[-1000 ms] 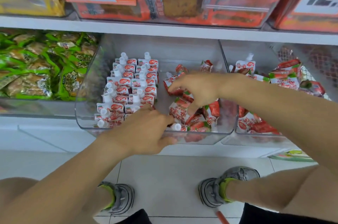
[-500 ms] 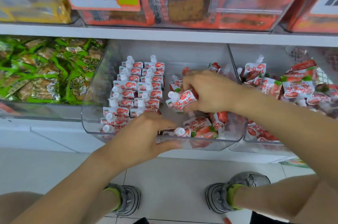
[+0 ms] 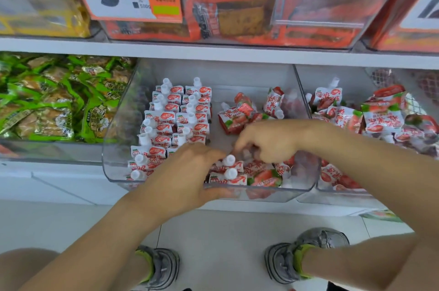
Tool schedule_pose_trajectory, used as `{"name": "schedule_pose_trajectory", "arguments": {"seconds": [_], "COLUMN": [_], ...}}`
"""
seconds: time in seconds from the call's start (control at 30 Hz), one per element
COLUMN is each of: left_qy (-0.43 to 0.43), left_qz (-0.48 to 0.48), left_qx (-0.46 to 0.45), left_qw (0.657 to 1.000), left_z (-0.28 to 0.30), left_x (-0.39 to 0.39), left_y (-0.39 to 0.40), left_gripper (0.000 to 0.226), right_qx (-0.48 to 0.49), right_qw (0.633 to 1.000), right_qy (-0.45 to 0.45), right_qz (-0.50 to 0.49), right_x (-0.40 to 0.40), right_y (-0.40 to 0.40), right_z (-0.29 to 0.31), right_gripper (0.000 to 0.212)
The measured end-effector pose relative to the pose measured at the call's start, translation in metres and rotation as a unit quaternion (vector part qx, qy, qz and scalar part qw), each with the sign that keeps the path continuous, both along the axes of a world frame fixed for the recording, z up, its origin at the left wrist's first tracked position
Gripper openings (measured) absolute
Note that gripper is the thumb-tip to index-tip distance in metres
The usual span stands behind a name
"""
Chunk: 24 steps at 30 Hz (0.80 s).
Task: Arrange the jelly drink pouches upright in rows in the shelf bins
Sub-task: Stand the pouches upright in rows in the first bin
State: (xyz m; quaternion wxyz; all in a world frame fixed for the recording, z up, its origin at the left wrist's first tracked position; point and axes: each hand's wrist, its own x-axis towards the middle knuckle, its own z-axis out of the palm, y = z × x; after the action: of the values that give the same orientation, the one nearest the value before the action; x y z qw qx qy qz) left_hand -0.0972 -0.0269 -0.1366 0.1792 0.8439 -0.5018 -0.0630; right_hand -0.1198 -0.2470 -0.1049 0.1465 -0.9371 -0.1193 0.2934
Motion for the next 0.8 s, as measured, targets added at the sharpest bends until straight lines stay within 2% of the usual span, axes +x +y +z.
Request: {"name": "schedule_pose_trajectory", "arguments": {"seconds": [0.07, 0.13, 0.23, 0.3, 0.4, 0.47, 0.6, 0.73, 0.8], "left_qy": [-0.010, -0.011, 0.003, 0.011, 0.021, 0.021, 0.024, 0.028, 0.025], "left_qz": [-0.017, -0.028, -0.020, -0.010, -0.005, -0.002, 0.007, 0.014, 0.018], "left_qx": [-0.006, -0.016, -0.024, -0.021, -0.015, -0.017, -0.037, -0.060, -0.061], "left_qw": [1.000, 0.999, 1.000, 1.000, 1.000, 1.000, 0.999, 0.998, 0.998], "left_z": [-0.003, -0.006, -0.006, -0.004, -0.002, -0.003, -0.004, -0.008, -0.008], "left_x": [0.004, 0.005, 0.003, 0.002, 0.001, 0.001, -0.002, -0.005, -0.006], "left_y": [0.001, 0.001, 0.002, 0.002, 0.003, 0.004, 0.005, 0.005, 0.006], "left_gripper": [0.060, 0.056, 0.057, 0.060, 0.061, 0.055, 0.047, 0.046, 0.046], "right_qx": [0.016, 0.051, 0.033, 0.005, -0.088, -0.146, -0.190, -0.160, -0.119], "right_qw": [0.997, 0.993, 0.995, 0.997, 0.990, 0.978, 0.963, 0.961, 0.973], "right_qy": [-0.057, -0.082, -0.095, -0.073, -0.015, 0.005, -0.016, -0.082, -0.106], "right_qz": [-0.047, -0.072, -0.003, 0.031, 0.108, 0.152, 0.191, 0.208, 0.167], "right_x": [0.007, 0.012, 0.019, 0.026, 0.033, 0.033, 0.030, 0.016, 0.003], "right_y": [-0.010, -0.014, -0.011, -0.008, 0.000, 0.004, 0.003, -0.002, -0.005], "right_z": [0.002, 0.003, 0.003, 0.000, -0.011, -0.016, -0.014, -0.012, -0.007], "right_gripper": [0.053, 0.049, 0.035, 0.043, 0.070, 0.075, 0.055, 0.043, 0.034]}}
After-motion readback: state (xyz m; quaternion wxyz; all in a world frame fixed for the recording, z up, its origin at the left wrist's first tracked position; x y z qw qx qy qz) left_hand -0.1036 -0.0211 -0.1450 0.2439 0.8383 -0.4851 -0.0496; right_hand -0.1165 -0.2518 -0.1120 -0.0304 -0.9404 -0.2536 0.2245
